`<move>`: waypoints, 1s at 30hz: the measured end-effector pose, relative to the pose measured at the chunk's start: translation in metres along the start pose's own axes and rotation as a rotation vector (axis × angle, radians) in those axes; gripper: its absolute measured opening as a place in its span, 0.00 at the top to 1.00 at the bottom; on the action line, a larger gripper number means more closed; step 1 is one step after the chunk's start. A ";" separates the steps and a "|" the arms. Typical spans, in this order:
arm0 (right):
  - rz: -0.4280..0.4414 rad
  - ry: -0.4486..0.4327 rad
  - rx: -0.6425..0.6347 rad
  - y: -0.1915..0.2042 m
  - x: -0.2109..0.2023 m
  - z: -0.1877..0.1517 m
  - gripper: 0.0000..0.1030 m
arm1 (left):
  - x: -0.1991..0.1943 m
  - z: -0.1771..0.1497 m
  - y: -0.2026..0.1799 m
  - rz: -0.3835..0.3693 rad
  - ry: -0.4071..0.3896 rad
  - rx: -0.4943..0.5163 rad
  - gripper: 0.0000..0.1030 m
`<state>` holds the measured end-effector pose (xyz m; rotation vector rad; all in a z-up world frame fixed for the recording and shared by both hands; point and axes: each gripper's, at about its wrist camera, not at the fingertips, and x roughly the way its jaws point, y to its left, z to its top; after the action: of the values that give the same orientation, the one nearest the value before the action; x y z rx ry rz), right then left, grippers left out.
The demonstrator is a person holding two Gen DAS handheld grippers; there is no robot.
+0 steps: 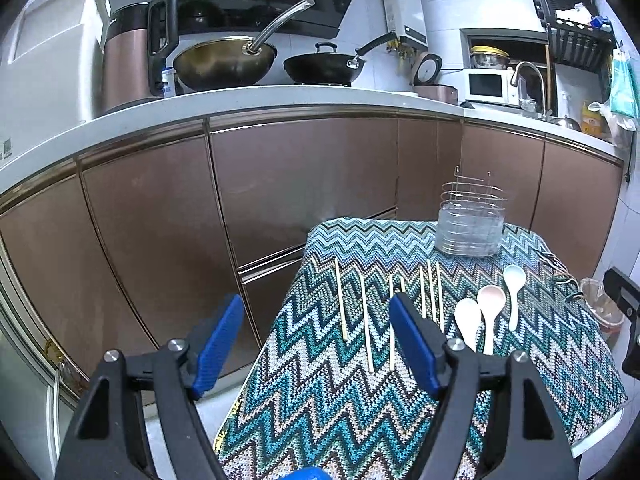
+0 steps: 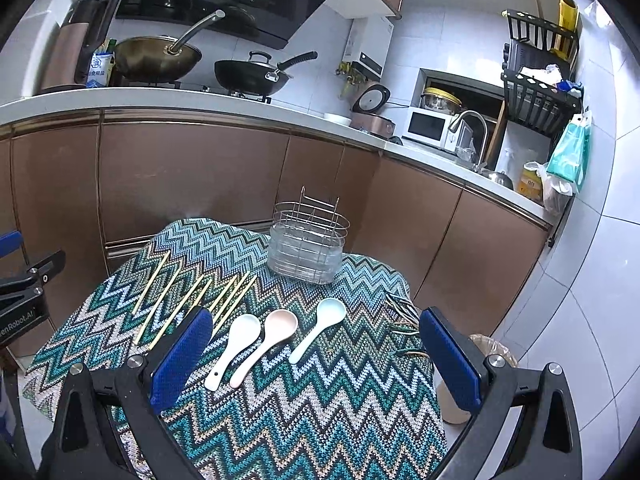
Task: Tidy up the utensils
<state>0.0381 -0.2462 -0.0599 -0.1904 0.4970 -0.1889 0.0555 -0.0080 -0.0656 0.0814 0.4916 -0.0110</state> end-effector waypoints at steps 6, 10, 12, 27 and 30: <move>-0.007 -0.008 0.012 -0.002 -0.004 0.000 0.00 | -0.005 -0.001 -0.004 -0.010 -0.003 0.018 0.28; -0.011 -0.007 0.023 -0.004 -0.005 0.000 0.00 | -0.007 -0.002 -0.003 -0.016 -0.006 0.019 0.28; -0.016 -0.008 0.026 -0.005 -0.006 -0.001 0.00 | -0.008 -0.002 -0.003 -0.020 -0.008 0.020 0.28; -0.032 0.002 0.046 -0.011 -0.005 -0.004 0.00 | -0.010 -0.005 -0.010 -0.047 0.005 0.045 0.28; -0.032 0.003 0.050 -0.012 -0.004 -0.005 0.00 | -0.009 -0.006 -0.011 -0.048 0.012 0.046 0.28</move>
<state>0.0307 -0.2580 -0.0595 -0.1490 0.4916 -0.2327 0.0443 -0.0190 -0.0676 0.1153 0.5055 -0.0687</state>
